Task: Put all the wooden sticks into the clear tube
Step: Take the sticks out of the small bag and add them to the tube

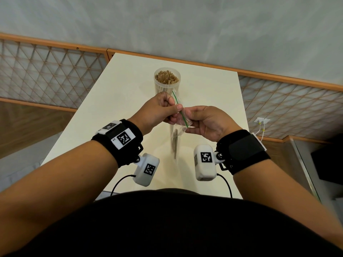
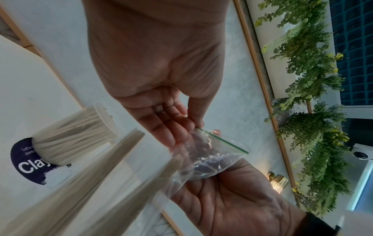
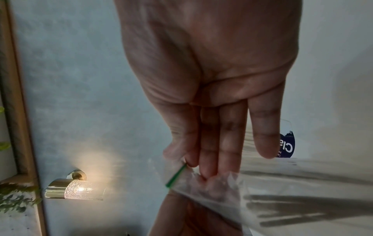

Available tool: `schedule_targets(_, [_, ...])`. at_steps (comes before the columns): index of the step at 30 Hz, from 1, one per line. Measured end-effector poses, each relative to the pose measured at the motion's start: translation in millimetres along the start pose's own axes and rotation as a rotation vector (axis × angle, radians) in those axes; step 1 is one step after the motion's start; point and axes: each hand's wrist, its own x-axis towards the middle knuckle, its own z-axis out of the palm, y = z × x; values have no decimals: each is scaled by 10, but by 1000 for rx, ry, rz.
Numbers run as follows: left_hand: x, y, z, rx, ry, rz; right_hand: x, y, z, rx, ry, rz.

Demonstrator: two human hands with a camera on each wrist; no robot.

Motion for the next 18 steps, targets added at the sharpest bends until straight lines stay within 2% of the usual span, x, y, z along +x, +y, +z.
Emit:
schedule_targets(5, [-22, -11, 20, -2, 6, 7, 24, 26, 18, -14, 74, -8])
schedule_targets(9, [-26, -27, 32, -12, 5, -11, 40, 6, 68, -118, 150, -78])
schedule_targets(14, [21, 25, 67, -2, 66, -201, 70, -19, 200, -398, 275, -243])
schedule_targets(18, [24, 49, 31, 37, 42, -268, 119, 9, 209, -440, 318, -272])
